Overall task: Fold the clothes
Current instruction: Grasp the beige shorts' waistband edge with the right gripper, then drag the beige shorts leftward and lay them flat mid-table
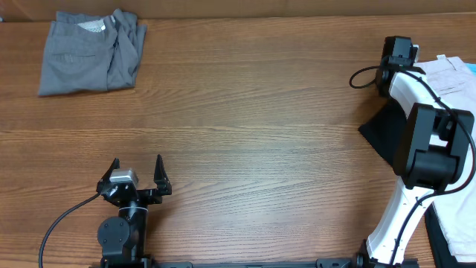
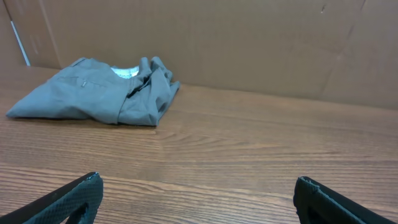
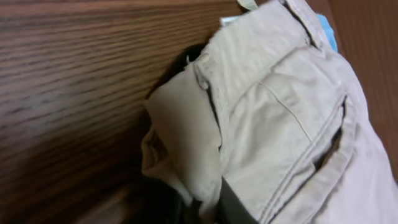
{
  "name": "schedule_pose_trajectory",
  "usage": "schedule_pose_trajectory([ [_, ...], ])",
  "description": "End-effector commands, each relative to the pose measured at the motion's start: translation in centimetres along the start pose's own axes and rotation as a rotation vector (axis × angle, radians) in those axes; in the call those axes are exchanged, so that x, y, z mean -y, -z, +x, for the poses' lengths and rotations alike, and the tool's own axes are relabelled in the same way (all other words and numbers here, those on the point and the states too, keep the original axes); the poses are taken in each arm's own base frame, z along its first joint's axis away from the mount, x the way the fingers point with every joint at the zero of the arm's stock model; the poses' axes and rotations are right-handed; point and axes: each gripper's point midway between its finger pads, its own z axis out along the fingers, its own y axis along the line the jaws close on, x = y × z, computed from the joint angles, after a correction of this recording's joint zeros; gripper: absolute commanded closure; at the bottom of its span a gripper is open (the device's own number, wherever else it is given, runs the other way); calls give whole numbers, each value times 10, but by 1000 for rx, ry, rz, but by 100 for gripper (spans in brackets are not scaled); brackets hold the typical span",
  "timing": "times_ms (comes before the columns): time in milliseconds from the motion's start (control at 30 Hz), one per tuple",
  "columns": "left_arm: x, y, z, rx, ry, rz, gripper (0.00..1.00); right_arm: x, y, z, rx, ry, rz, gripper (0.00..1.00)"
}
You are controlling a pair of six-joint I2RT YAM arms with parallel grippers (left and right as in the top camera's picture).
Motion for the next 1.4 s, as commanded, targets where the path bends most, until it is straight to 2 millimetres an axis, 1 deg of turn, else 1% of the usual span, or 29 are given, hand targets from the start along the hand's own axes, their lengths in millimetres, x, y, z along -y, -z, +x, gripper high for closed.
schedule_pose_trajectory([
  [0,2,0,0,5,-19,12,0,18,22,-25,66,-68,13,90],
  [33,2,0,0,5,-19,12,0,21,22,-26,66,-83,29,96],
  [67,2,0,0,5,-19,12,0,27,25,-27,71,-105,51,96],
  [167,2,0,0,5,-19,12,0,37,34,-34,91,-131,64,96],
  [267,2,0,0,5,-19,12,0,52,52,-46,132,-179,68,96],
  [333,2,0,0,5,-19,12,0,71,70,-56,170,-249,96,96],
  [433,2,0,0,5,-19,12,0,93,98,-70,231,-294,100,96],
  [500,2,0,0,5,-19,12,0,103,120,-79,274,-315,93,96],
  [567,2,0,0,5,-19,12,0,107,142,-86,312,-327,79,96],
  [633,2,0,0,5,-19,12,0,103,164,-92,349,-324,54,96],
  [667,2,0,0,5,-19,12,0,97,176,-95,369,-317,37,96],
  [733,2,0,0,5,-19,12,0,81,197,-101,406,-300,3,96],
  [800,2,0,0,5,-19,12,0,53,222,-106,451,-267,-49,96],
  [867,2,0,0,5,-19,12,0,20,249,-109,495,-225,-114,96],
  [933,2,0,0,5,-19,12,0,-19,276,-108,534,-169,-221,96],
  [1000,2,0,0,5,-19,12,0,-68,312,-102,569,-120,-383,96],
  [1100,2,0,0,5,-19,12,0,-130,364,-81,566,-119,-631,96],
  [1167,2,0,0,5,-19,12,0,-169,401,-61,538,-112,-806,96],
  [1200,2,0,0,5,-19,12,0,-183,416,-52,520,-116,-873,96],
  [1233,2,0,0,5,-19,12,0,-201,435,-40,490,-129,-955,96],
  [1300,2,0,0,5,-19,12,0,-226,461,-20,448,-127,-1059,96],
  [1367,2,0,0,5,-19,12,0,-252,488,5,403,-105,-1158,96],
])
